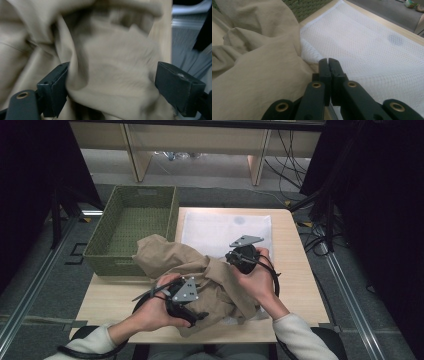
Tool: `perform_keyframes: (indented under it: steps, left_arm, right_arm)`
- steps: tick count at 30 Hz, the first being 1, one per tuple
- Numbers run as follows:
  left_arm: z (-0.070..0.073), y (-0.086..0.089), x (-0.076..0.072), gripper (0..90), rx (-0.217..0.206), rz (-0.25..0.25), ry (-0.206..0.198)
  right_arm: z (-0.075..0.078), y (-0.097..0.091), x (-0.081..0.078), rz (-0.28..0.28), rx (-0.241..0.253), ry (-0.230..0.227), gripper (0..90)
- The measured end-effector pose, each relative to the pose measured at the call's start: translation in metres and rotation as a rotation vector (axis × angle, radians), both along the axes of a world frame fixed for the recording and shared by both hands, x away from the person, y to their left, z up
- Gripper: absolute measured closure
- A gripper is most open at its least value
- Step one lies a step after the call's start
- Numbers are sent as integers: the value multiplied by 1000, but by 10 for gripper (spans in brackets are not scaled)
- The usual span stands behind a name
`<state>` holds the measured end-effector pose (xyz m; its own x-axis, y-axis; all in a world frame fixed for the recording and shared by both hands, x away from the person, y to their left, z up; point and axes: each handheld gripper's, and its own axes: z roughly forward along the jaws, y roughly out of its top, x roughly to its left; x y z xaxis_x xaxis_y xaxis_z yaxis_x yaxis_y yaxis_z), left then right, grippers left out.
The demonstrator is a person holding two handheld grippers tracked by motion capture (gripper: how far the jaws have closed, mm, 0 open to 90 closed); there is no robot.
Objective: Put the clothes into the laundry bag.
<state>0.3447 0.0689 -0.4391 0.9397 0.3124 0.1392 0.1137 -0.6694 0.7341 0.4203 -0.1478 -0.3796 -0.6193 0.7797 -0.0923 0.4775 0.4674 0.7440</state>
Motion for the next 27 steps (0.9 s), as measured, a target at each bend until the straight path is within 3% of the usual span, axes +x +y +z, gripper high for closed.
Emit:
perform_keyframes:
  steps: [3, 6, 9, 11, 15, 17, 19, 21, 22, 25, 27]
  left_arm:
    - [-12, -8, 4, 154, 54, -8, 5]
    - [-22, -15, 6, 174, 83, -9, 14]
    - [-26, -18, 8, 243, 117, -3, -2]
    - [-28, -19, 9, 332, 129, 2, -11]
    - [-32, -22, 13, 524, 144, 12, 6]
    - [-33, -23, 16, 639, 150, 14, 24]
    - [-32, -24, 19, 753, 130, 29, 52]
    - [-24, -23, 23, 807, 86, 43, 91]
    - [-20, -24, 23, 816, 29, 84, 87]
    - [1, -23, 27, 824, -91, 131, 64]
    - [11, -23, 30, 826, -142, 146, 50]
  right_arm:
    - [0, 0, 0, 6, -4, -6, 900]
    - [-1, 0, 0, 3, 0, 3, 900]
    - [-1, 0, 0, -7, 5, 16, 900]
    - [-1, 1, -1, -5, 4, 21, 900]
    - [-3, 1, 1, 11, -11, 2, 900]
    - [-3, 2, 0, -1, -5, 15, 900]
    - [-2, 2, -1, -5, -1, 22, 900]
    - [-1, 2, -2, 3, -3, 19, 900]
    - [1, 3, -2, -1, 3, 22, 900]
    - [6, 3, -5, 14, 12, 5, 900]
    - [10, 5, -8, 27, 25, -2, 900]
